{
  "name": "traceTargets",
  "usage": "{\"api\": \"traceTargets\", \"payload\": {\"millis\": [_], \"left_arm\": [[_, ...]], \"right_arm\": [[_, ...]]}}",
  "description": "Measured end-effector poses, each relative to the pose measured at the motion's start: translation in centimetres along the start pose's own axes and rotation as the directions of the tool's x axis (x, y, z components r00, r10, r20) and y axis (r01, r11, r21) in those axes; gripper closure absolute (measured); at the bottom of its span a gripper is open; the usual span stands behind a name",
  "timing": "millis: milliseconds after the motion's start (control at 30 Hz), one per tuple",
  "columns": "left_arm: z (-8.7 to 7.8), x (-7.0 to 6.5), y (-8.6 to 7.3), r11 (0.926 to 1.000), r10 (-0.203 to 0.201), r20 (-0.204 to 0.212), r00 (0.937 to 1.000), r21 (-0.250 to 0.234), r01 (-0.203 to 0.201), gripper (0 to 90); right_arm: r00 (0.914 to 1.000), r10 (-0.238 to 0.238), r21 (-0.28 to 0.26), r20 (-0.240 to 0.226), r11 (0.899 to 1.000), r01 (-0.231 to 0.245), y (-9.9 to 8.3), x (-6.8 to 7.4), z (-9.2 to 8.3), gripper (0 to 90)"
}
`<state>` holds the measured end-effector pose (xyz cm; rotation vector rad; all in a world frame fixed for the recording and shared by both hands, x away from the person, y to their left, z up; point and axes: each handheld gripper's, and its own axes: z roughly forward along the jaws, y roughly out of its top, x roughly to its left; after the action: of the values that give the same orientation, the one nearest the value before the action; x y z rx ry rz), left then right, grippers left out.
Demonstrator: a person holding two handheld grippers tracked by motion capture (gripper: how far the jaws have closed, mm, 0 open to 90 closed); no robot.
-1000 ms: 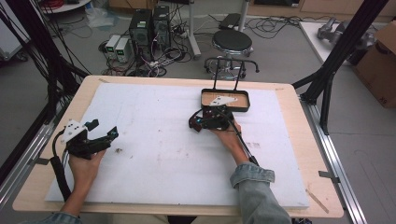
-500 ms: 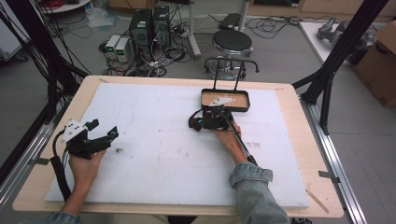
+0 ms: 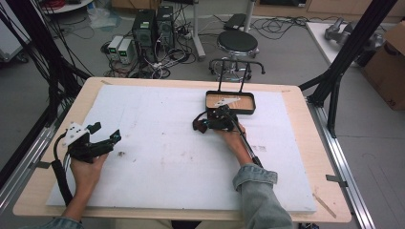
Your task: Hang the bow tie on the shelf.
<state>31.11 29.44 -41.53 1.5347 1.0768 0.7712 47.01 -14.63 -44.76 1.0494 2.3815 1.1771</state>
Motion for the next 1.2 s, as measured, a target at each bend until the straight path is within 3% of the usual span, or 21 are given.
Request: {"api": "traceTargets", "payload": {"millis": [233,567,700,900,1100,1200], "left_arm": [[-0.1,0.0,0.0,1.0,-0.001,-0.002,1.0,0.0,0.001,17.8],[-0.1,0.2,-0.1,1.0,-0.005,-0.005,1.0,0.0,0.005,17.8],[-0.1,0.2,-0.1,1.0,-0.003,-0.006,1.0,0.002,0.003,17.8],[0.0,0.2,-0.1,1.0,-0.004,-0.006,1.0,0.003,0.004,17.8],[0.0,0.2,-0.1,1.0,-0.002,-0.007,1.0,0.005,0.002,17.9],[0.0,0.1,-0.1,1.0,-0.006,-0.005,1.0,0.002,0.006,17.9]], "right_arm": [[0.9995,0.009,0.009,0.031,1.0,-0.009,0.1,0.1,-0.1,63.2],[0.9978,0.018,0.014,0.064,1.0,-0.019,0.4,0.8,-0.6,66.2],[0.9979,0.038,-0.014,0.053,0.999,-0.037,0.7,1.0,-1.3,66.3],[0.9979,0.023,-0.074,0.06,0.997,-0.018,1.6,1.6,-2.7,66.1],[0.9972,0.024,-0.146,0.07,0.989,-0.013,2.3,1.6,-4.4,66.1],[0.9955,0.046,-0.196,0.083,0.98,-0.029,2.7,1.4,-5.7,66.1]]}}
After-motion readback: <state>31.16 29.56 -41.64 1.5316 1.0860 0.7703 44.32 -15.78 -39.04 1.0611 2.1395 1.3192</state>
